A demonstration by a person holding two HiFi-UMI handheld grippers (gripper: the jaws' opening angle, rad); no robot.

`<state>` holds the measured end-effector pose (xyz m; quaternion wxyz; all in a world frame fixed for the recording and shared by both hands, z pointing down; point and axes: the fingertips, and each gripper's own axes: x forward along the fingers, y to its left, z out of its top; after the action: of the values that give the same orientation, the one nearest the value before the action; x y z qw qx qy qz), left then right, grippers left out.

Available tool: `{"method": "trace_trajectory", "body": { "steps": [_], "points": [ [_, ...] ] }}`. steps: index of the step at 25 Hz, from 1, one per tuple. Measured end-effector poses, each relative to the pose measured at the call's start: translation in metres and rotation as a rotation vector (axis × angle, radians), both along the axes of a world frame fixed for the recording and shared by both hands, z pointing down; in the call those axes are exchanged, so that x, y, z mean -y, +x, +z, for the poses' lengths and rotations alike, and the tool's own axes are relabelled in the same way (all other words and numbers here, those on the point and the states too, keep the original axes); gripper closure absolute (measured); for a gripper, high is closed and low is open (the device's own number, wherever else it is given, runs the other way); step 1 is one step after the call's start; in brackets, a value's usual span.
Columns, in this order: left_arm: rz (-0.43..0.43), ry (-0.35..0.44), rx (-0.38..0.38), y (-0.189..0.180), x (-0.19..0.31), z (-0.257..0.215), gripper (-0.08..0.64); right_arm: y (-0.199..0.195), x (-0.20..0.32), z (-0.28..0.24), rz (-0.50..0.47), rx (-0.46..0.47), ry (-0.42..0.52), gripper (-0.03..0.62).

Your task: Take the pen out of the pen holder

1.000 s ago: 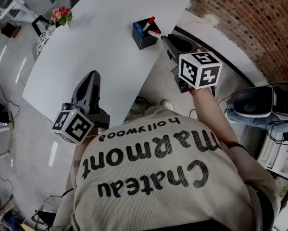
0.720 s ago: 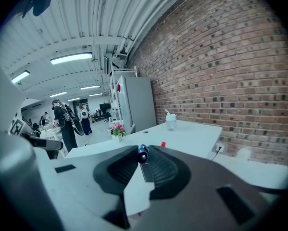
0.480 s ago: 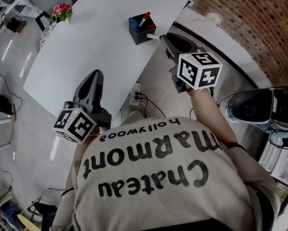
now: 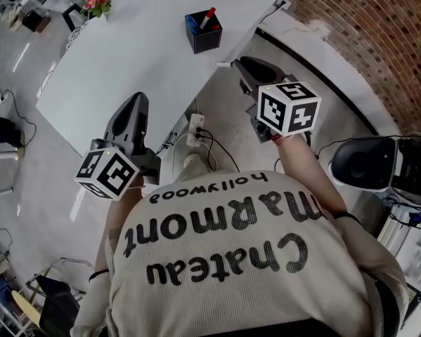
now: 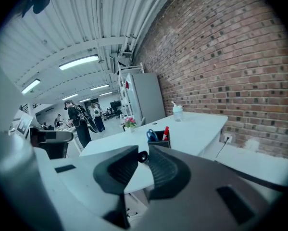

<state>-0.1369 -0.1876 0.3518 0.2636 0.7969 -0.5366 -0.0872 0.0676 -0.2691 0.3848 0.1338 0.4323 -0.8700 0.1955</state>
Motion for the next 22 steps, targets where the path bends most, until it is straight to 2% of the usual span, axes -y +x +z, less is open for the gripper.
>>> {"method": "trace_trajectory", "body": {
  "steps": [11, 22],
  "points": [
    [-0.054, 0.017, 0.024, 0.041, -0.041, -0.01, 0.558, -0.005, -0.06, 0.009, -0.143, 0.035, -0.034, 0.521],
    [-0.113, 0.026, 0.078, 0.069, -0.09, -0.011, 0.56, -0.013, -0.108, -0.014, -0.265, 0.095, 0.039, 0.52]
  ]
}}
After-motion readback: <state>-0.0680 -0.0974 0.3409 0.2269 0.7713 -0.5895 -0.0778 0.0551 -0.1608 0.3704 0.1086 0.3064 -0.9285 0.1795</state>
